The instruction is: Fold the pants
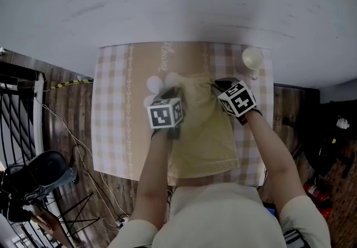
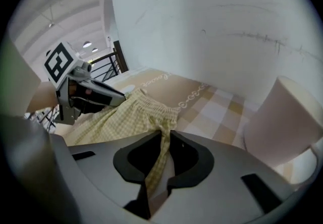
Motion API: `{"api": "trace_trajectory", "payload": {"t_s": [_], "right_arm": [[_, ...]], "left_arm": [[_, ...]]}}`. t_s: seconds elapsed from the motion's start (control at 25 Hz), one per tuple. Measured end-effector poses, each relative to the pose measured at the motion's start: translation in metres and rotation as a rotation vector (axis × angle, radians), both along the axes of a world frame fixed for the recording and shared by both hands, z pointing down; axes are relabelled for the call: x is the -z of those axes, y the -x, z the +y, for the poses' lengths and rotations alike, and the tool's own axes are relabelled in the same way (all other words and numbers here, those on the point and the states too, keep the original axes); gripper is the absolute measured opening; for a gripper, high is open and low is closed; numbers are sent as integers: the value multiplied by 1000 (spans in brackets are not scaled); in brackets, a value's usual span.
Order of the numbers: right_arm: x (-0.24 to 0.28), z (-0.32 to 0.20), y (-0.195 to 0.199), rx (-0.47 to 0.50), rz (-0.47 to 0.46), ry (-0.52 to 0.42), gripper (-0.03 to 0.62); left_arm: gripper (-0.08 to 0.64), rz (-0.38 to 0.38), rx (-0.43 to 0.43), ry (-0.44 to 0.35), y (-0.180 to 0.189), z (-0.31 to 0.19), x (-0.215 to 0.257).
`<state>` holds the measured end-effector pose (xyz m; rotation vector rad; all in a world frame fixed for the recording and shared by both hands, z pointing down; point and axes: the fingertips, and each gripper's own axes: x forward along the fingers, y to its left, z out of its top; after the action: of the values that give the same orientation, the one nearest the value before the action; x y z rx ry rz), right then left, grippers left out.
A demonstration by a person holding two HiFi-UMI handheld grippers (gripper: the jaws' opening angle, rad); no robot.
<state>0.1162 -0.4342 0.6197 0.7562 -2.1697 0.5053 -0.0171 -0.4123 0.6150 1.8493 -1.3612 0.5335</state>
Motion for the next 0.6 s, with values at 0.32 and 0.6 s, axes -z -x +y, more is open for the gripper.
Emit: {"api": "trace_trajectory", "payload": {"t_s": [0.32, 0.6], "right_arm": [[38, 10, -1, -74, -139, 3, 14], [89, 40, 0, -39, -226, -104, 14]], "left_arm": [[25, 15, 35, -79, 10, 14, 30], [18, 36, 20, -163, 10, 45, 69]]}}
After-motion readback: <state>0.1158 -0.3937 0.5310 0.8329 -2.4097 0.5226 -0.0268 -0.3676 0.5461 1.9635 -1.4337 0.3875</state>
